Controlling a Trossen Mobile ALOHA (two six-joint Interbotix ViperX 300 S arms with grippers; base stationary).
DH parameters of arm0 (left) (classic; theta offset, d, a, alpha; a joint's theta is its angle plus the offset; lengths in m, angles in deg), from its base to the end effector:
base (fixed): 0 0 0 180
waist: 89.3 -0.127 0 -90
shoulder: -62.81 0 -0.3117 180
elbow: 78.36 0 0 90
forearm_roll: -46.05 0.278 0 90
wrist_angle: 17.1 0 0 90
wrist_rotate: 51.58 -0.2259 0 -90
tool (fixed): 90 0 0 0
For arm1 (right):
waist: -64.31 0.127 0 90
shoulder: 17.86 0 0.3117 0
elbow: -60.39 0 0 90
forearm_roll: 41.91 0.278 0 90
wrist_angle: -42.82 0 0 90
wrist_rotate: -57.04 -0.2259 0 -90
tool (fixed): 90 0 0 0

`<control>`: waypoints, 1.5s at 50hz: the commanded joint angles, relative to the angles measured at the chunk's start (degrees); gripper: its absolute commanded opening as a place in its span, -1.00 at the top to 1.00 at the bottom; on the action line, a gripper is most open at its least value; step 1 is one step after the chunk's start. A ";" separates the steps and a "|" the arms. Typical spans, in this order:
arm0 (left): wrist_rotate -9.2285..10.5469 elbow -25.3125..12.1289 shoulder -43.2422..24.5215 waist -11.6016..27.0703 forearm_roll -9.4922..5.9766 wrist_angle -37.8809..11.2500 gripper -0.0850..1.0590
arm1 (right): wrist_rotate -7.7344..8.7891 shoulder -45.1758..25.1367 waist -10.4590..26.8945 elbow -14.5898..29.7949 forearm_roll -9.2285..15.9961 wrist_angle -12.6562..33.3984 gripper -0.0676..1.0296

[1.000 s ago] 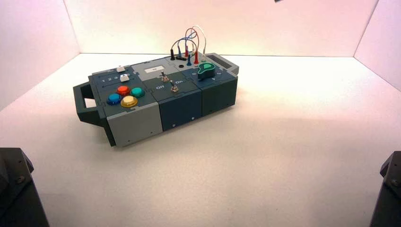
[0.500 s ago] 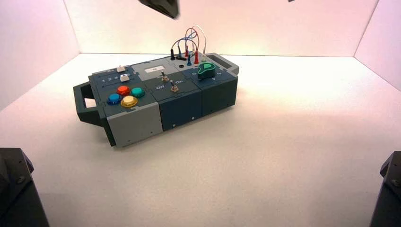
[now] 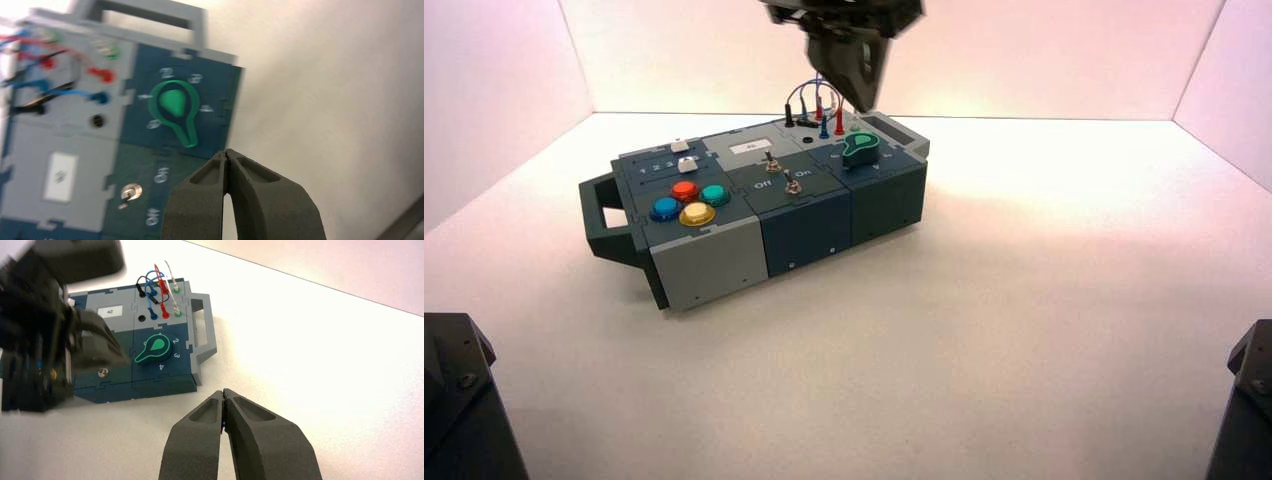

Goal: Turn the knob to position 6.

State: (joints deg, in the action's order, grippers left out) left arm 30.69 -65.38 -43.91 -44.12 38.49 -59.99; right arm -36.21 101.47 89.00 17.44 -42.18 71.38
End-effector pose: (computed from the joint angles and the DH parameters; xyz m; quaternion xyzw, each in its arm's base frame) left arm 0.2672 -0.2976 0.0734 0.2159 0.5479 -0.3537 0.7267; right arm 0.2591 0.1185 0.1816 -0.0533 0.3565 0.1891 0.9134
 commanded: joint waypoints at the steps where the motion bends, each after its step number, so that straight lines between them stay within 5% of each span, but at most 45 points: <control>1: -0.44 -2.02 -0.26 0.53 -0.09 -0.97 0.91 | -0.26 0.00 -0.35 1.76 0.18 -0.35 0.92; 18: -1.67 -1.32 -2.81 0.53 1.76 -1.32 0.91 | -0.26 0.00 -0.44 1.76 0.18 -0.35 0.92; 75: -4.66 -3.16 -6.77 -2.46 2.72 -1.49 0.91 | -0.26 0.26 -0.44 1.76 0.18 -0.35 0.92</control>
State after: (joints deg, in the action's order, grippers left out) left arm 26.38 -66.87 -51.47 -46.23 41.13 -61.66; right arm -36.21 101.47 88.92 17.44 -42.18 71.38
